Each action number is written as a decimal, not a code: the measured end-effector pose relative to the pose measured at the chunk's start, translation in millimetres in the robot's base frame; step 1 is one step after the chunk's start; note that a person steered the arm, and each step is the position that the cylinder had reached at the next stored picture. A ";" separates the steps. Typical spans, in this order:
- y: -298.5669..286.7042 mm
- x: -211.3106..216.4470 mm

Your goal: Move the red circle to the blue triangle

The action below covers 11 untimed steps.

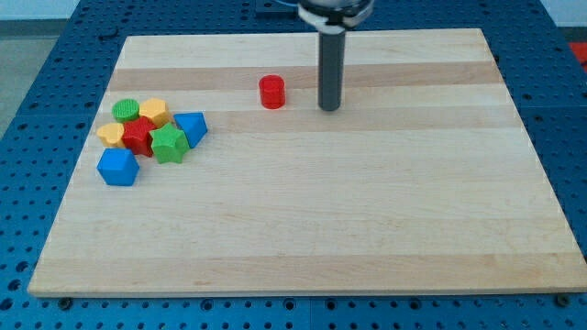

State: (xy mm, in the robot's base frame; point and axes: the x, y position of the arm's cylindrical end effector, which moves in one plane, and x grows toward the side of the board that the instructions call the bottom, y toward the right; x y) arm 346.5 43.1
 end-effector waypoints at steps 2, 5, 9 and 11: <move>-52.1 -17.9; -106.1 -19.6; -195.8 1.8; -187.9 -4.4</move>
